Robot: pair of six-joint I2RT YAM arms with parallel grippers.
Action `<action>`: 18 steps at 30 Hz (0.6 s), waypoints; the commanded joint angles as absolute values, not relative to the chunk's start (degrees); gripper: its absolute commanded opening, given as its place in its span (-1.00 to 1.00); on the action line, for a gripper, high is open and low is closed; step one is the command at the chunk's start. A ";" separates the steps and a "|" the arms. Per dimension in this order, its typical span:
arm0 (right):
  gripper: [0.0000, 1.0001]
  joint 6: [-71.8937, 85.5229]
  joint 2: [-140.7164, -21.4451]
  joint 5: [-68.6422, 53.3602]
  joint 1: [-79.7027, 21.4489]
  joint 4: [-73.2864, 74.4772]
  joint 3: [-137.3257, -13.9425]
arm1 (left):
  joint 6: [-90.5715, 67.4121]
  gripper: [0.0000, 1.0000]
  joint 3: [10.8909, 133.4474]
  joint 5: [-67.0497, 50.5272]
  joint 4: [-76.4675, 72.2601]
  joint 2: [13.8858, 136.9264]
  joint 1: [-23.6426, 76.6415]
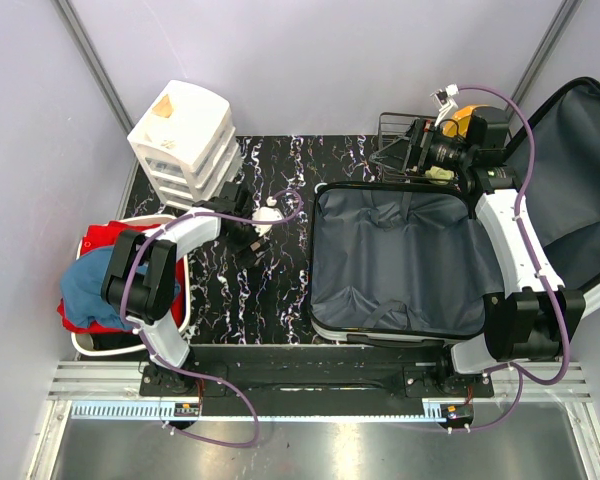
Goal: Open, take out, and arrange the luggage
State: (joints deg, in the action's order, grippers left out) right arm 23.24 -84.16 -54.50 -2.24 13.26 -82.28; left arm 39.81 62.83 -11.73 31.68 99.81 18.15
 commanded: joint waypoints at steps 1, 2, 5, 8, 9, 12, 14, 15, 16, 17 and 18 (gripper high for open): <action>1.00 22.85 -81.92 -54.58 -2.37 13.01 -82.70 | 38.76 0.84 62.75 -13.88 28.30 97.82 18.02; 1.00 22.94 -82.09 -54.58 -2.37 12.92 -82.62 | 38.50 0.85 62.84 -14.23 27.95 97.91 18.02; 1.00 22.94 -82.09 -54.49 -2.29 12.92 -82.62 | 38.50 0.85 63.11 -14.85 27.51 98.43 18.19; 1.00 23.03 -82.27 -54.58 -2.37 13.01 -82.71 | 38.93 0.76 63.02 -15.03 27.33 98.70 18.28; 0.99 23.11 -82.35 -54.58 -2.37 12.92 -82.79 | 39.11 0.72 62.93 -15.20 27.42 98.70 18.28; 0.99 22.94 -82.62 -54.58 -2.37 12.92 -82.97 | 39.46 0.61 62.67 -15.91 27.25 98.26 18.28; 0.99 23.11 -82.79 -54.58 -2.37 13.01 -83.06 | 39.20 0.52 62.75 -16.69 27.25 97.91 18.19; 0.99 23.03 -82.97 -54.75 -2.37 13.01 -83.14 | 39.20 0.41 62.84 -16.87 27.33 97.56 18.28; 0.99 23.11 -82.97 -54.84 -2.37 13.01 -83.23 | 39.29 0.33 63.02 -17.14 27.51 97.47 18.19; 0.99 23.12 -83.14 -54.84 -2.37 12.92 -83.32 | 39.11 0.27 63.37 -17.31 27.94 96.86 18.28; 0.99 23.03 -83.32 -54.84 -2.46 12.92 -83.49 | 39.11 0.14 63.63 -17.31 28.30 96.51 18.19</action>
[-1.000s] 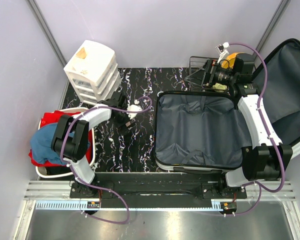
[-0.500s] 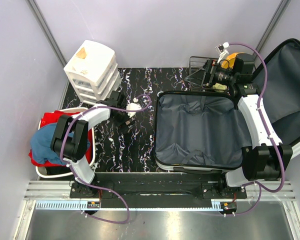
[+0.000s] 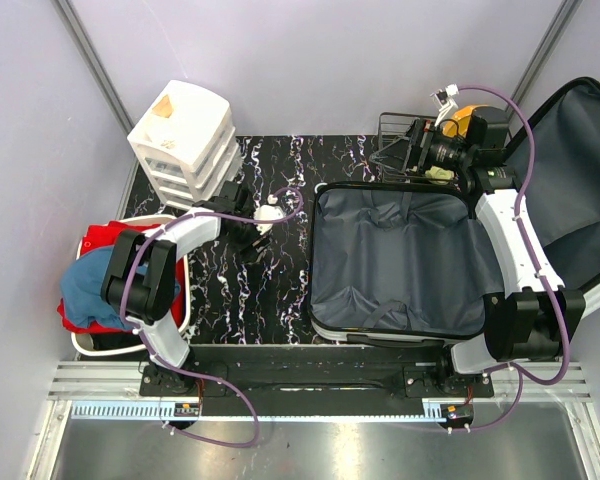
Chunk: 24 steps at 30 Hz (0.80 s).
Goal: Open, take out, and arrange the luggage
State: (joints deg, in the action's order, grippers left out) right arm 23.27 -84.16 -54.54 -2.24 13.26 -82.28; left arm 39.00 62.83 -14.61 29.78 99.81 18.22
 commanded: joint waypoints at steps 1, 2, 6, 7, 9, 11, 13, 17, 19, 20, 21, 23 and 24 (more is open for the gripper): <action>1.00 23.03 -83.41 -54.84 -2.46 12.92 -83.58 | 38.94 0.09 63.98 -17.49 28.65 96.07 18.19; 0.99 23.11 -83.58 -54.76 -2.37 12.92 -83.67 | 38.59 0.04 64.94 -17.84 29.96 94.93 18.11; 0.99 23.11 -83.58 -54.84 -2.37 13.01 -83.76 | 36.83 -0.12 70.39 -19.07 34.36 91.06 18.11; 0.99 23.12 -83.50 -54.84 -2.37 13.01 -83.67 | 36.30 -0.14 71.79 -19.16 35.15 90.01 17.93; 0.99 23.03 -83.58 -54.76 -2.37 13.01 -83.58 | 34.98 -0.15 77.15 -19.60 37.96 89.39 17.14; 0.99 23.11 -83.67 -54.93 -2.46 13.01 -83.67 | 33.76 -0.17 83.39 -18.20 39.90 89.30 15.48; 0.99 23.03 -83.67 -54.93 -2.37 13.01 -83.76 | 32.44 -0.17 90.83 -17.93 41.21 90.25 13.46; 0.99 23.03 -83.67 -54.76 -2.46 12.92 -83.85 | 27.62 -0.18 106.49 -18.28 44.82 95.09 5.65; 1.00 23.12 -83.50 -54.75 -2.37 13.01 -83.85 | 26.11 -0.18 114.21 -18.72 45.79 97.72 3.18; 0.99 23.20 -83.50 -54.67 -2.46 13.01 -83.67 | 24.97 -0.18 116.08 -18.81 45.79 98.52 1.08; 1.00 23.12 -83.50 -54.58 -2.46 13.01 -83.67 | 24.70 -0.18 117.76 -18.98 45.79 99.13 0.18; 0.99 23.03 -83.32 -54.49 -2.37 13.01 -83.50 | 23.91 -0.18 121.37 -19.69 45.53 100.98 -2.09; 1.00 23.11 -83.32 -54.49 -2.37 12.92 -83.41 | 23.65 -0.18 122.33 -19.86 45.44 101.60 -2.63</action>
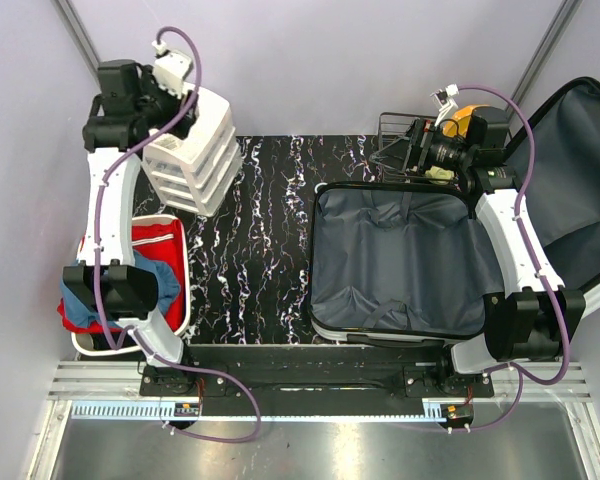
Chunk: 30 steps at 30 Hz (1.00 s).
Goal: Open, take out, and arrange the luggage
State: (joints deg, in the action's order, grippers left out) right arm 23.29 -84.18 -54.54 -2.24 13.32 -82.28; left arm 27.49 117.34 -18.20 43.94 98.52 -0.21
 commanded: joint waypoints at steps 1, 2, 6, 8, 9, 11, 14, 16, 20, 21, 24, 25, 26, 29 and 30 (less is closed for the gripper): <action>0.99 23.12 -83.23 -54.41 -2.37 12.92 -83.32 | 23.38 -0.18 123.74 -20.12 45.35 102.73 -3.07; 0.99 23.03 -83.15 -54.40 -2.37 13.01 -83.23 | 22.94 -0.18 124.10 -20.39 45.53 103.18 -3.60; 0.99 23.03 -82.97 -54.40 -2.37 12.83 -83.14 | 21.80 -0.18 123.40 -22.23 44.39 104.32 -3.96; 0.99 22.94 -82.97 -54.32 -2.46 12.92 -83.06 | 20.58 -0.18 122.96 -23.90 43.95 105.03 -3.95; 0.99 22.94 -82.88 -54.49 -2.37 12.92 -82.97 | 20.13 -0.18 123.05 -24.25 43.95 105.46 -3.87; 0.99 22.85 -82.79 -54.41 -2.37 13.01 -82.97 | 18.29 -0.19 122.96 -24.09 44.03 106.61 -3.87; 0.99 22.68 -82.44 -54.58 -2.37 13.01 -82.71 | 16.97 -0.20 122.78 -22.68 44.65 107.93 -3.95; 1.00 22.59 -82.44 -54.58 -2.37 13.18 -82.62 | 16.61 -0.21 122.43 -22.06 45.52 108.63 -3.96; 0.99 22.50 -82.53 -54.49 -2.37 13.27 -82.71 | 16.70 -0.22 120.94 -20.22 46.05 109.33 -3.87; 0.99 22.59 -82.62 -54.41 -2.46 13.18 -82.79 | 16.87 -0.22 120.76 -19.69 46.23 109.77 -3.95; 0.99 22.76 -82.88 -54.40 -2.37 13.27 -82.97 | 17.14 -0.22 120.67 -17.24 46.67 110.74 -4.04; 0.99 22.68 -82.88 -54.40 -2.46 13.18 -83.06 | 17.40 -0.22 120.67 -16.70 46.67 110.92 -4.22; 0.99 22.76 -82.97 -54.32 -2.37 13.18 -83.06 | 17.40 -0.22 120.67 -16.18 46.67 111.18 -4.31; 0.99 22.68 -82.79 -54.32 -2.37 13.27 -83.14 | 17.49 -0.22 121.37 -14.42 46.32 112.15 -4.92; 1.00 22.76 -82.79 -54.32 -2.37 13.27 -83.06 | 17.40 -0.22 121.90 -13.28 46.23 112.84 -5.10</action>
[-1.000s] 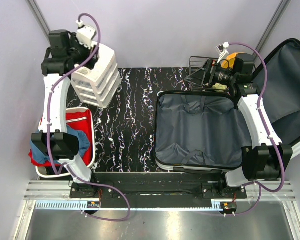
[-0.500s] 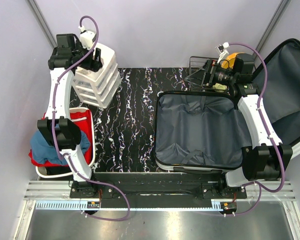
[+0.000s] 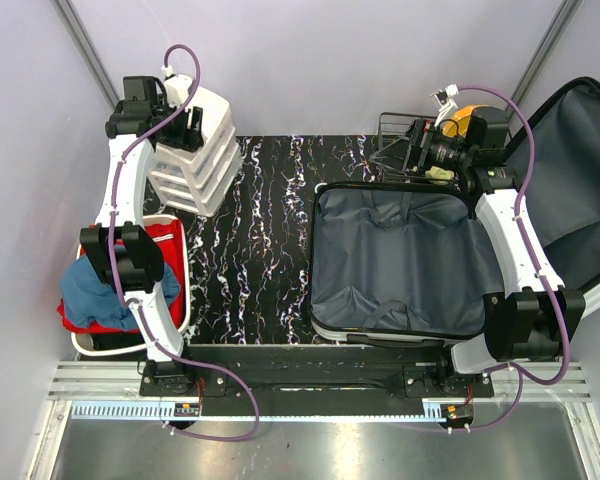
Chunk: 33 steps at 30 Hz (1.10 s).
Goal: Open, take out, and arrange the luggage
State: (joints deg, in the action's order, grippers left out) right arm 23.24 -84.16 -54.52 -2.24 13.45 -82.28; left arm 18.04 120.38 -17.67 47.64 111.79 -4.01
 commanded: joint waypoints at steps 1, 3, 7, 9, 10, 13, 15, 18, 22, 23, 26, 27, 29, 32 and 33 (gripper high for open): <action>1.00 22.76 -82.62 -54.32 -2.37 13.36 -82.97 | 17.49 -0.22 122.17 -12.92 46.23 113.11 -5.36; 1.00 22.59 -82.53 -54.23 -2.29 13.36 -82.88 | 17.49 -0.22 123.13 -11.61 46.23 114.08 -5.54; 0.99 22.59 -82.35 -54.23 -2.37 13.36 -82.79 | 18.28 -0.22 124.10 -9.93 46.14 115.31 -6.15; 0.99 22.50 -82.35 -54.14 -2.37 13.45 -82.79 | 18.81 -0.21 124.02 -9.67 45.79 115.31 -6.15; 0.99 22.50 -82.35 -54.23 -2.37 13.45 -82.79 | 18.90 -0.16 123.93 -9.67 45.62 115.31 -6.24; 0.99 22.59 -82.53 -54.23 -2.37 13.45 -82.62 | 19.07 0.19 123.84 -11.25 45.53 114.79 -6.24; 0.99 22.41 -82.44 -54.05 -2.37 13.53 -82.62 | 18.99 0.52 123.23 -12.91 45.27 113.65 -6.24; 0.99 22.06 -82.44 -53.79 -2.37 13.71 -82.62 | 18.81 0.74 122.26 -14.49 44.82 111.28 -6.15; 0.99 21.36 -82.79 -53.61 -2.37 13.98 -82.79 | 19.69 0.85 122.08 -14.41 44.82 108.11 -5.63; 0.99 20.92 -82.88 -53.61 -2.37 14.32 -82.79 | 19.69 0.86 121.99 -14.41 44.82 106.71 -5.63; 1.00 19.43 -83.06 -53.35 -2.37 15.29 -83.06 | 19.95 0.91 122.08 -15.38 45.87 103.81 -5.27; 0.99 18.90 -83.06 -53.18 -2.37 15.64 -83.14 | 20.39 0.93 122.08 -16.34 46.14 103.02 -5.19; 1.00 17.06 -82.97 -52.39 -2.37 16.61 -83.14 | 20.91 0.95 121.91 -17.31 47.10 100.48 -4.84; 1.00 12.07 -82.97 -50.46 -2.29 19.24 -84.19 | 21.80 0.98 122.25 -18.45 48.94 97.66 -3.61; 0.99 10.48 -82.97 -49.67 -2.37 20.12 -85.42 | 21.97 0.98 122.43 -18.72 49.56 97.12 -2.73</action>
